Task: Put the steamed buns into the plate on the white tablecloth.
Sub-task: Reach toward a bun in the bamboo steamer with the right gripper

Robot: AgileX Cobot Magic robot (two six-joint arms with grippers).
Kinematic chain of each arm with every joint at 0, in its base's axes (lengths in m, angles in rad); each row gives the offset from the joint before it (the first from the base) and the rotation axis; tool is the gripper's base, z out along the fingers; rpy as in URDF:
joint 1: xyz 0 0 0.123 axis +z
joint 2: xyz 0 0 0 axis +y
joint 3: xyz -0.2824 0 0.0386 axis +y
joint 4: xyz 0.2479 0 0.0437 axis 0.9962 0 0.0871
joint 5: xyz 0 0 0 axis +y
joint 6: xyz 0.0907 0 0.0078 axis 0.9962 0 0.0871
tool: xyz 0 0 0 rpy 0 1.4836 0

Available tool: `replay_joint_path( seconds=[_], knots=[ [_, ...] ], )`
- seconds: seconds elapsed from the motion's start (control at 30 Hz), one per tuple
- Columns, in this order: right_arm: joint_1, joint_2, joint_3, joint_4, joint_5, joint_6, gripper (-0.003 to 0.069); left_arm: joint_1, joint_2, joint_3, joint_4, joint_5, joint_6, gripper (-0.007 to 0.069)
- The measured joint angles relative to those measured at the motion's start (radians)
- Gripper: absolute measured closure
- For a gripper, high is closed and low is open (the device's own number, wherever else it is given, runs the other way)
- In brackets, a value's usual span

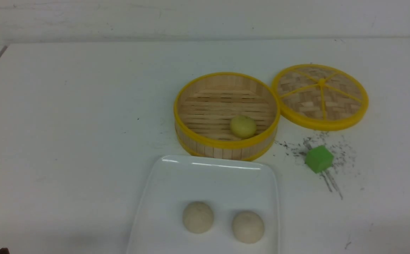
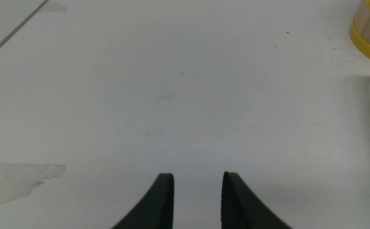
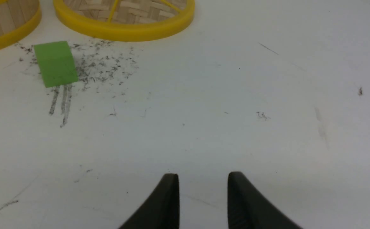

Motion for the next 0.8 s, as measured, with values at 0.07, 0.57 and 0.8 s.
replay_joint_path(
  seconds=[0.07,0.57,0.8],
  knots=[
    [0.0,0.0,0.0,0.0,0.0,0.0,0.0417,0.0,0.0,0.0,0.0,0.0,0.0,0.0384],
    [0.0,0.0,0.0,0.0,0.0,0.0,0.0417,0.0,0.0,0.0,0.0,0.0,0.0,0.0384],
    [0.0,0.0,0.0,-0.04,-0.001,0.0,0.0417,0.0,0.0,0.0,0.0,0.0,0.0,0.0384]
  ],
)
